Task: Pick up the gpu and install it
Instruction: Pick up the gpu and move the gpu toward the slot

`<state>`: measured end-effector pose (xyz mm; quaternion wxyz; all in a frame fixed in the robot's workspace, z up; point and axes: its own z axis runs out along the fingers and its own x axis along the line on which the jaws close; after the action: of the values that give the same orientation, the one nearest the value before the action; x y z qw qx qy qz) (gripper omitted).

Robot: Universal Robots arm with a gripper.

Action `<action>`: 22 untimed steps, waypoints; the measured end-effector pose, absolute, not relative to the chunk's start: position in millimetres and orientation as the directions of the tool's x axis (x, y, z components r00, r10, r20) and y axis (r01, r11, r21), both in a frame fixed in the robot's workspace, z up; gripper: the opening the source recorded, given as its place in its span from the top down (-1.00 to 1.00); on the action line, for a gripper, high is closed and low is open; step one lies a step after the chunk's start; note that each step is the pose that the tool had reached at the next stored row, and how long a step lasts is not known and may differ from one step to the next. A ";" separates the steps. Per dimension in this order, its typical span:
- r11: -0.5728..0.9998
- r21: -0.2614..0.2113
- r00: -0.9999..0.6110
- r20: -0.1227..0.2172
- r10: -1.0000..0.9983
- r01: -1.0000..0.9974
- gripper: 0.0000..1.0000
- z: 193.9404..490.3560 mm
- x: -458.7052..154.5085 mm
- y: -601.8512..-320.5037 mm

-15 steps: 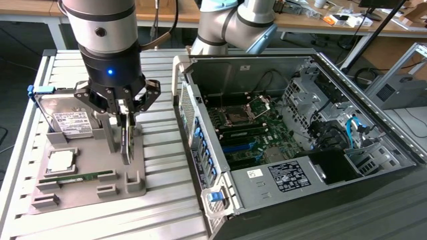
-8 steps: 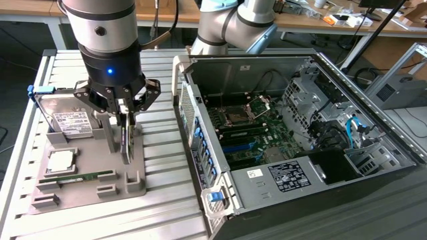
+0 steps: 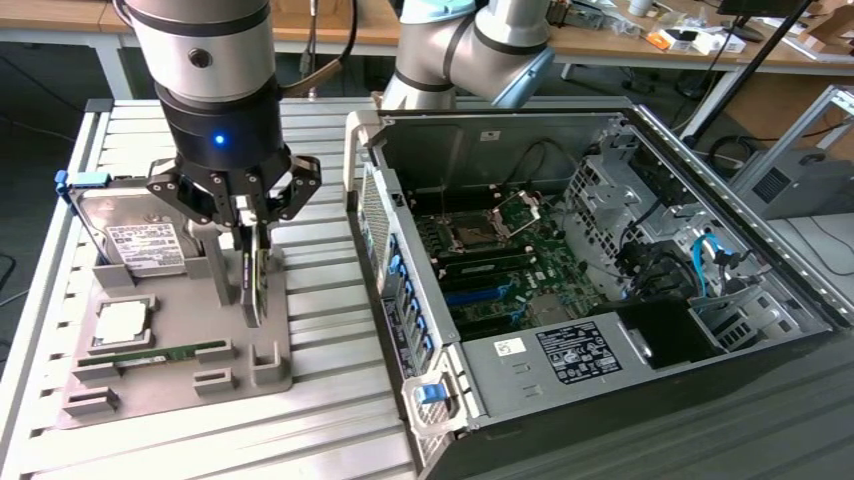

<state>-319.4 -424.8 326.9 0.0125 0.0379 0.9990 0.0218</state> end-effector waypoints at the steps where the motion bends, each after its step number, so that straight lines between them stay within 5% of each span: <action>1: 0.996 0.044 -0.997 -0.023 0.076 0.075 0.46 327.1 -319.4 -424.8; 22: 0.996 0.044 -0.997 -0.023 0.076 0.075 0.46 332.3 -319.4 -424.8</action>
<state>-319.4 -424.8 332.3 0.0124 0.0379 0.9990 0.0218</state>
